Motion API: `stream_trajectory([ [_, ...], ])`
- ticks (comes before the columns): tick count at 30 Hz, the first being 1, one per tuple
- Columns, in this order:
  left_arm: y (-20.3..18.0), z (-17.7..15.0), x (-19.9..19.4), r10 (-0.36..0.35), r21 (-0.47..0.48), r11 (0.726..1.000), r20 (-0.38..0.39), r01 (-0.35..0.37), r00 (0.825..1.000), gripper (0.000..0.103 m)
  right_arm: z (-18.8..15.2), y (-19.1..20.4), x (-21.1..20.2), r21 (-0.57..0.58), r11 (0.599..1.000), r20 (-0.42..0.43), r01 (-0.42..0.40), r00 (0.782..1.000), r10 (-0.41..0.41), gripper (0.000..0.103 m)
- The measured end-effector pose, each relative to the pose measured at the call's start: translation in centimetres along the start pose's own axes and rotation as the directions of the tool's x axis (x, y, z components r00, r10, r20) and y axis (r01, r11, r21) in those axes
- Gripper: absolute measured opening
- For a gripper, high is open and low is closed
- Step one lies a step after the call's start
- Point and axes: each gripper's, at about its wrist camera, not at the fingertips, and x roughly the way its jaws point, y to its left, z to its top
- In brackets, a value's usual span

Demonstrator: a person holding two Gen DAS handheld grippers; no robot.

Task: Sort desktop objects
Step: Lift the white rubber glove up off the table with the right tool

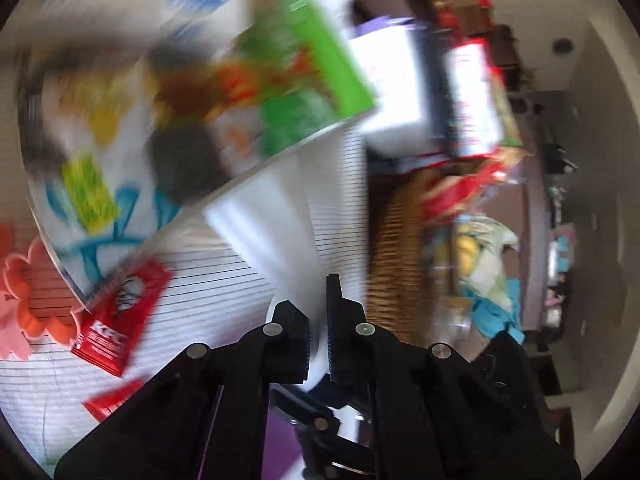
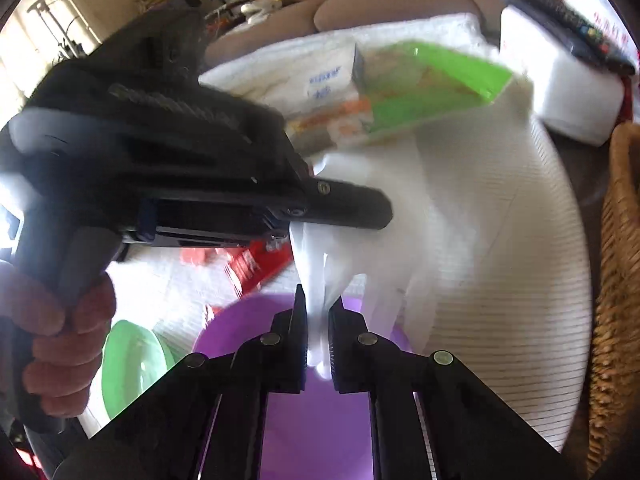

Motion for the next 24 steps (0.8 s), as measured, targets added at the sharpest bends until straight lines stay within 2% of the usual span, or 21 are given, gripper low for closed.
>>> stream_trajectory([
  [4,-5.2,-0.1,-4.9,-0.073,0.078,0.994,0.04,0.07,0.996,0.006,2.3,2.1,-5.5,-0.063,0.998,0.14,0.019,0.99,-0.01,0.007],
  [10,-14.1,-1.1,-15.1,-0.182,0.192,0.969,0.119,0.157,0.976,0.006,6.8,7.4,-16.5,-0.183,0.982,0.289,0.045,0.957,0.01,0.007],
  [13,-19.0,-3.0,-20.0,-0.223,0.277,0.945,0.151,0.176,0.963,0.006,8.1,11.0,-21.8,-0.246,0.965,0.355,0.088,0.935,0.005,0.007],
  [16,-23.1,-5.7,-24.4,-0.237,0.358,0.92,0.179,0.162,0.955,0.006,8.1,14.8,-26.8,-0.296,0.947,0.421,0.124,0.907,0.013,0.007],
  [20,-25.7,-9.2,-28.8,-0.251,0.414,0.898,0.206,0.148,0.946,0.006,7.5,18.5,-31.5,-0.323,0.942,0.461,0.094,0.885,0.07,0.007],
  [24,-25.4,-11.9,-31.6,-0.239,0.418,0.9,0.231,0.126,0.943,0.006,6.2,20.8,-33.6,-0.337,0.942,0.443,0.007,0.884,0.151,0.007],
])
